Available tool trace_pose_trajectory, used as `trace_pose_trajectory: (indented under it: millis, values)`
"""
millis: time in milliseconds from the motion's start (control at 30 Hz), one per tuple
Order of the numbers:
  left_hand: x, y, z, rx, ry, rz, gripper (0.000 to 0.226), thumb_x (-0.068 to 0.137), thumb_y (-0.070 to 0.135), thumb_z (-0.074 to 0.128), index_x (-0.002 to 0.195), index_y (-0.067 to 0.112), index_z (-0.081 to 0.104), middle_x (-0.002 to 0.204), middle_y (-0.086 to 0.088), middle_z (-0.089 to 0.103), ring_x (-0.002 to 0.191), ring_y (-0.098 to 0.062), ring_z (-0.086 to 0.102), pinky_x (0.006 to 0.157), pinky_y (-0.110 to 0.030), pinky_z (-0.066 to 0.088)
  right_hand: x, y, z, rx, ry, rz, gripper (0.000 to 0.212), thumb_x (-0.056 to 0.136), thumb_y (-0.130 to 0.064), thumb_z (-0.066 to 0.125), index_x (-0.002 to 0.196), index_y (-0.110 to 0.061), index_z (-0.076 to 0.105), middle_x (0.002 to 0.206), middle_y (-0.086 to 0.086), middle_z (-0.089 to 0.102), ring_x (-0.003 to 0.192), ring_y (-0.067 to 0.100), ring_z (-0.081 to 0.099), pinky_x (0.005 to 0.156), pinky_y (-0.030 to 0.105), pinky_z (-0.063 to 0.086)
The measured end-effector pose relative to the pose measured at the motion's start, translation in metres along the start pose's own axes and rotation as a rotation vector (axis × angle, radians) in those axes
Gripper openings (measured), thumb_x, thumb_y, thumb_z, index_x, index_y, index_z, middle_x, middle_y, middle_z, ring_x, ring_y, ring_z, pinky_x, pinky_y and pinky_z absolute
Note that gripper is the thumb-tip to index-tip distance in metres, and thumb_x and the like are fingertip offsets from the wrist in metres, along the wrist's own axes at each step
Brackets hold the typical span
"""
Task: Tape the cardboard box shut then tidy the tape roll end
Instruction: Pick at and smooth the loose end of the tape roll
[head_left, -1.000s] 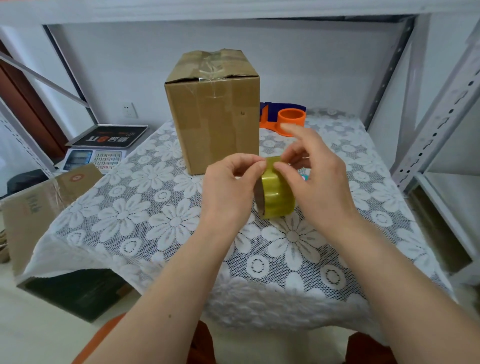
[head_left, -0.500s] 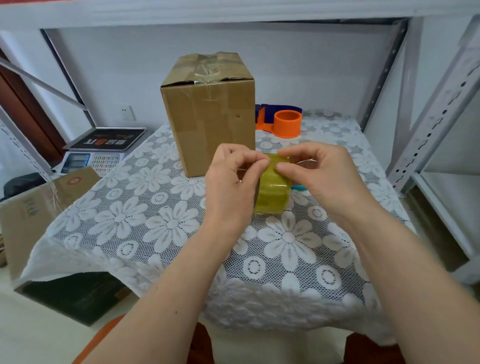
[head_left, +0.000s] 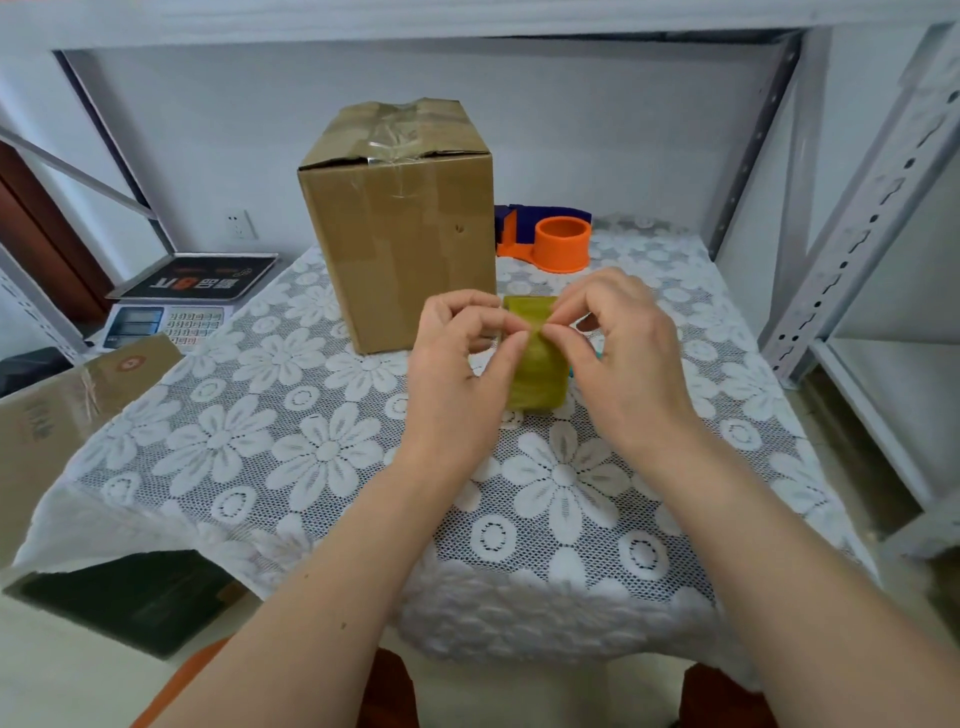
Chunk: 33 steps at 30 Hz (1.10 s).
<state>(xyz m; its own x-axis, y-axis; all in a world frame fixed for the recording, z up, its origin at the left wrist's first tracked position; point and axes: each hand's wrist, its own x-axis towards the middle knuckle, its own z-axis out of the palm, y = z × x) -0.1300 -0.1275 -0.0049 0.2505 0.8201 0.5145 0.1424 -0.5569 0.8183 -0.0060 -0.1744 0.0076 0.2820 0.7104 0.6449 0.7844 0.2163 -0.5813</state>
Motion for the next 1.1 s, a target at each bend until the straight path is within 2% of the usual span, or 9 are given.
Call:
trace_pose_trajectory:
  millis: [67, 133, 233, 333, 533, 733, 933, 1000, 1100]
  values:
    - [-0.002, 0.001, -0.004, -0.089, -0.076, -0.103, 0.025, 0.079, 0.006, 0.073, 0.087, 0.029, 0.065, 0.112, 0.000, 0.058, 0.102, -0.014, 0.063, 0.087, -0.030, 0.055, 0.000, 0.003, 0.001, -0.010, 0.029, -0.032, 0.006, 0.082, -0.007, 0.066, 0.079, -0.006, 0.061, 0.088, 0.007, 0.061, 0.089, 0.024, 0.055, 0.077, 0.043, 0.048]
    - [-0.003, 0.004, -0.006, -0.189, -0.121, -0.208, 0.027, 0.078, 0.000, 0.073, 0.091, 0.023, 0.066, 0.112, -0.003, 0.064, 0.098, -0.013, 0.067, 0.080, -0.033, 0.059, 0.000, 0.004, 0.004, -0.060, 0.049, -0.067, 0.005, 0.082, -0.008, 0.064, 0.080, -0.006, 0.060, 0.086, 0.007, 0.061, 0.087, 0.024, 0.055, 0.074, 0.041, 0.047]
    - [-0.005, 0.006, -0.008, -0.336, -0.100, -0.288, 0.027, 0.078, -0.006, 0.070, 0.091, 0.019, 0.067, 0.105, -0.002, 0.069, 0.088, -0.017, 0.069, 0.070, -0.030, 0.059, -0.002, 0.003, 0.008, -0.169, 0.070, -0.145, 0.006, 0.084, -0.009, 0.061, 0.080, -0.006, 0.058, 0.085, 0.007, 0.059, 0.084, 0.023, 0.053, 0.070, 0.033, 0.041]
    - [-0.005, 0.008, -0.007, -0.417, -0.077, -0.335, 0.029, 0.078, -0.008, 0.069, 0.086, 0.020, 0.068, 0.108, -0.008, 0.068, 0.087, -0.021, 0.068, 0.069, -0.028, 0.057, -0.001, 0.003, 0.008, -0.214, 0.103, -0.230, 0.008, 0.085, -0.006, 0.061, 0.079, -0.004, 0.057, 0.083, 0.009, 0.057, 0.082, 0.024, 0.050, 0.068, 0.030, 0.038]
    - [-0.006, 0.009, -0.006, -0.454, -0.052, -0.373, 0.026, 0.077, -0.010, 0.069, 0.082, 0.015, 0.066, 0.097, -0.003, 0.069, 0.083, -0.020, 0.066, 0.067, -0.028, 0.058, -0.002, 0.006, 0.009, -0.187, 0.073, -0.314, 0.010, 0.086, -0.002, 0.059, 0.077, -0.001, 0.055, 0.083, 0.012, 0.059, 0.081, 0.029, 0.053, 0.069, 0.038, 0.042]
    - [-0.008, 0.008, -0.007, -0.439, -0.025, -0.385, 0.024, 0.077, -0.010, 0.069, 0.077, 0.014, 0.065, 0.093, -0.008, 0.070, 0.082, -0.022, 0.064, 0.065, -0.028, 0.058, -0.004, 0.008, 0.008, -0.169, 0.012, -0.365, 0.009, 0.086, -0.002, 0.060, 0.078, -0.001, 0.058, 0.090, 0.011, 0.062, 0.085, 0.027, 0.056, 0.072, 0.035, 0.045]
    - [-0.009, 0.008, -0.007, -0.425, -0.021, -0.382, 0.022, 0.077, -0.008, 0.069, 0.073, 0.013, 0.065, 0.079, -0.004, 0.070, 0.071, -0.015, 0.064, 0.062, -0.027, 0.057, -0.007, 0.008, 0.005, -0.137, 0.003, -0.380, 0.009, 0.086, 0.000, 0.060, 0.077, 0.000, 0.058, 0.099, 0.014, 0.061, 0.090, 0.027, 0.059, 0.070, 0.041, 0.051]
    - [-0.006, 0.003, -0.008, -0.411, 0.002, -0.373, 0.028, 0.077, -0.008, 0.069, 0.065, 0.016, 0.065, 0.082, -0.008, 0.069, 0.073, -0.018, 0.065, 0.066, -0.033, 0.057, -0.009, 0.007, 0.005, -0.116, -0.015, -0.378, 0.010, 0.086, 0.000, 0.060, 0.077, 0.000, 0.058, 0.105, 0.016, 0.058, 0.092, 0.025, 0.058, 0.069, 0.040, 0.052]
    - [-0.002, -0.003, -0.010, -0.369, -0.014, -0.324, 0.034, 0.077, -0.008, 0.070, 0.058, 0.021, 0.066, 0.091, -0.013, 0.066, 0.076, -0.018, 0.065, 0.071, -0.033, 0.053, -0.011, 0.008, 0.006, -0.105, -0.018, -0.352, 0.010, 0.087, 0.000, 0.061, 0.077, 0.000, 0.058, 0.106, 0.015, 0.057, 0.095, 0.022, 0.056, 0.071, 0.038, 0.052]
